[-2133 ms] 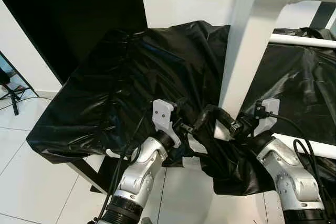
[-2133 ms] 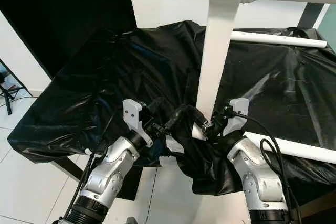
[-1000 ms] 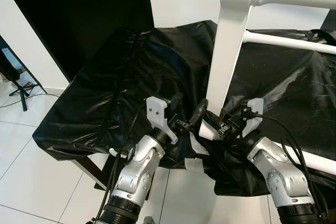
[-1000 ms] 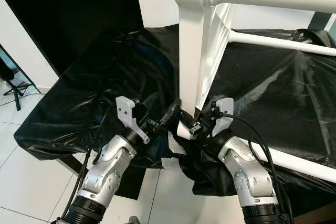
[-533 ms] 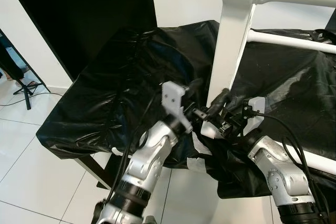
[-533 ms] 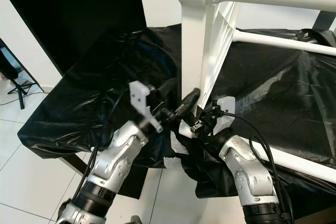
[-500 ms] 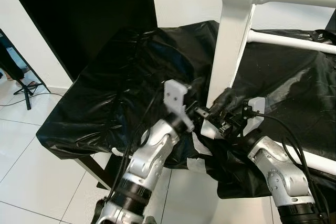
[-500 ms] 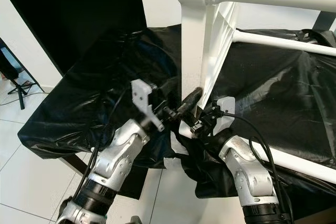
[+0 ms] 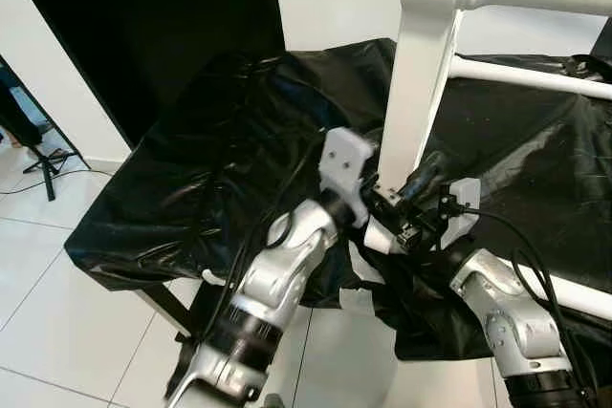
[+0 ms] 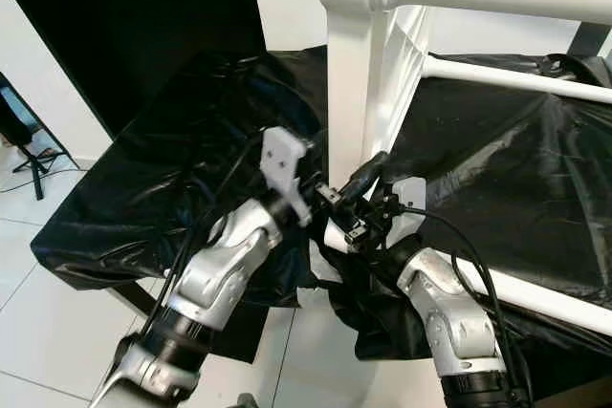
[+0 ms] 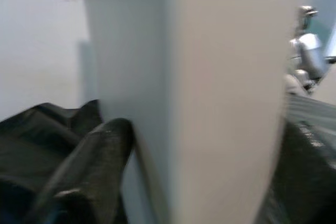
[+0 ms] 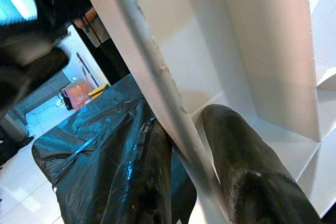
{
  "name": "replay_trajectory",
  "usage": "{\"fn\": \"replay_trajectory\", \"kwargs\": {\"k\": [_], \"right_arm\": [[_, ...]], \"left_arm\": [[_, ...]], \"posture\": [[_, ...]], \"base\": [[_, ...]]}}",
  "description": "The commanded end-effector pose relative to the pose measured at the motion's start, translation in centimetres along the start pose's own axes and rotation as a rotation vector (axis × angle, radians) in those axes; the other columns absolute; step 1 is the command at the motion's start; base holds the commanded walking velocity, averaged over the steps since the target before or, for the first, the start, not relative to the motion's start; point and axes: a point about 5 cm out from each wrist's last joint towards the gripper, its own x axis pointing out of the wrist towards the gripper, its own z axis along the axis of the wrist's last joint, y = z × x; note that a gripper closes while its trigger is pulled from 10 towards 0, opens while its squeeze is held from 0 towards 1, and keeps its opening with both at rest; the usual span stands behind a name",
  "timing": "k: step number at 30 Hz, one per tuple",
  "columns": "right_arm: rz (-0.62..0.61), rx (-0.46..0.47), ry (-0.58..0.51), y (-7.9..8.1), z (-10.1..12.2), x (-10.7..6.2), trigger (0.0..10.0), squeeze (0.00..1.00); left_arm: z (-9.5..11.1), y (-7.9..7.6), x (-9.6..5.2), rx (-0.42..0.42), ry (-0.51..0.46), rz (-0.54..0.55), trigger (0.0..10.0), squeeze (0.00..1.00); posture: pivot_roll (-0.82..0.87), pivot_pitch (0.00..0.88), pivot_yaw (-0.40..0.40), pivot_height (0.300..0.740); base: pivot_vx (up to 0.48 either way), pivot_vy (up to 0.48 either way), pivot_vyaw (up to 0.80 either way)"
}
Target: Building children table
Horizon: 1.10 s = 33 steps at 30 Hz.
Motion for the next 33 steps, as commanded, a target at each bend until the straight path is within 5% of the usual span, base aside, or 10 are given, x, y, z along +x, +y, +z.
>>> {"fn": "replay_trajectory", "kwargs": {"k": [1,19,20,24,25,33], "right_arm": [[0.012,0.037,0.080,0.7,-1.7,0.2,10.0,0.00],[-0.103,-0.032,0.054,0.1,-1.3,0.0,10.0,0.00],[-0.139,-0.051,0.048,-0.2,-1.2,0.1,10.0,1.00],[-0.227,-0.134,0.036,-0.8,-0.7,0.3,10.0,1.00],[-0.254,-0.190,0.020,-0.7,-0.2,0.4,10.0,0.00],[-0.357,-0.336,-0.055,-0.2,1.7,0.1,10.0,0.00]], "left_arm": [[0.0,-1.0,0.9,0.021,0.013,-0.037,0.0,0.00],[0.4,-1.2,1.6,0.057,-0.003,-0.004,0.0,0.00],[0.4,-1.1,1.6,0.058,-0.003,0.008,0.0,0.00],[0.3,-0.9,1.5,0.059,0.000,0.028,0.0,0.00],[0.2,-0.8,1.5,0.058,0.002,0.037,0.0,0.00],[0.1,-0.7,1.5,0.057,0.003,0.053,0.0,0.00]], "posture": [[0.09,0.000,0.070,0.740],[0.07,0.000,0.083,0.740],[0.07,0.000,0.083,0.740],[0.07,0.000,0.086,0.740],[0.07,0.000,0.088,0.740],[0.06,0.000,0.090,0.740]], "base": [[0.000,0.000,0.00],[0.000,0.000,0.00],[0.000,0.000,0.00],[0.000,0.000,0.00],[0.000,0.000,0.00],[0.000,0.000,0.00]]}}
